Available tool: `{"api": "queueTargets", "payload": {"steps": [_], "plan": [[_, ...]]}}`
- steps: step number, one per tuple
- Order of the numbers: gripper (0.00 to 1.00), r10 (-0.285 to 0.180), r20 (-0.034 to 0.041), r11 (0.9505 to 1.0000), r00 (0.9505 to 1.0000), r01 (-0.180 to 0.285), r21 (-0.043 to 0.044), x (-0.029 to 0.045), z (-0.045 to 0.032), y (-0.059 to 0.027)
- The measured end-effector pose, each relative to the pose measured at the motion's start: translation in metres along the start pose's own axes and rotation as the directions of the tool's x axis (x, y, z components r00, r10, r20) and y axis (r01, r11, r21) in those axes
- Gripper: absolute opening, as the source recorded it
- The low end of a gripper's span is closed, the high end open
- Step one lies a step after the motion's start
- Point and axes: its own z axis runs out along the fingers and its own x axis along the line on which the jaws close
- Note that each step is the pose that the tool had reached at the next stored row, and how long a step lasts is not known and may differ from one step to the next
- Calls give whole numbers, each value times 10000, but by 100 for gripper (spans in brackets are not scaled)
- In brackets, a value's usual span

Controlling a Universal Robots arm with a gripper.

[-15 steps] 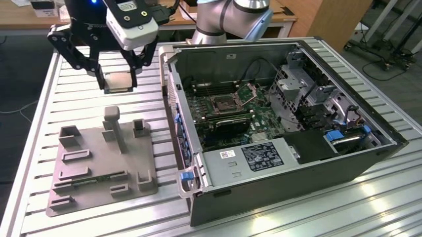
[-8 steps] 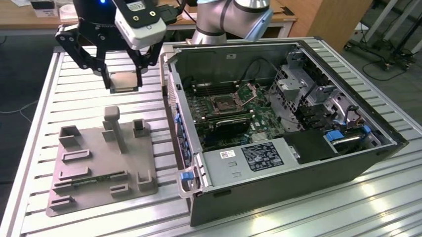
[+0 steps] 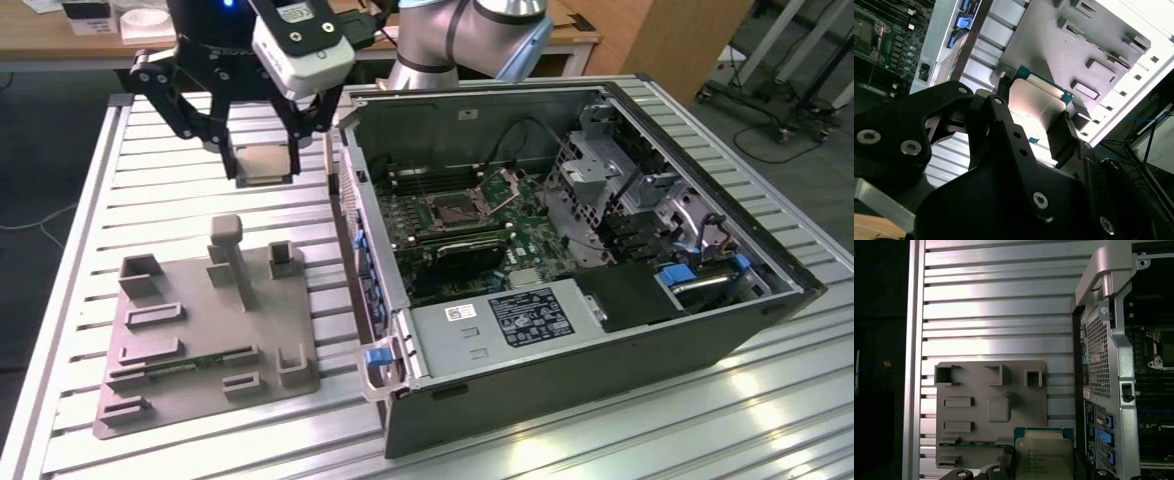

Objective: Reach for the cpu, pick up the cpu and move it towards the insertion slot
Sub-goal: 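Pick up the cpu and move it towards the insertion slot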

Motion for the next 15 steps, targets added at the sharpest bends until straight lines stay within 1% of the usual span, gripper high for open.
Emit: {"api": "queueTargets", "payload": {"steps": [15], "plan": [[54,0,1,10000,10000,0,-1,-238,1,5]]}}
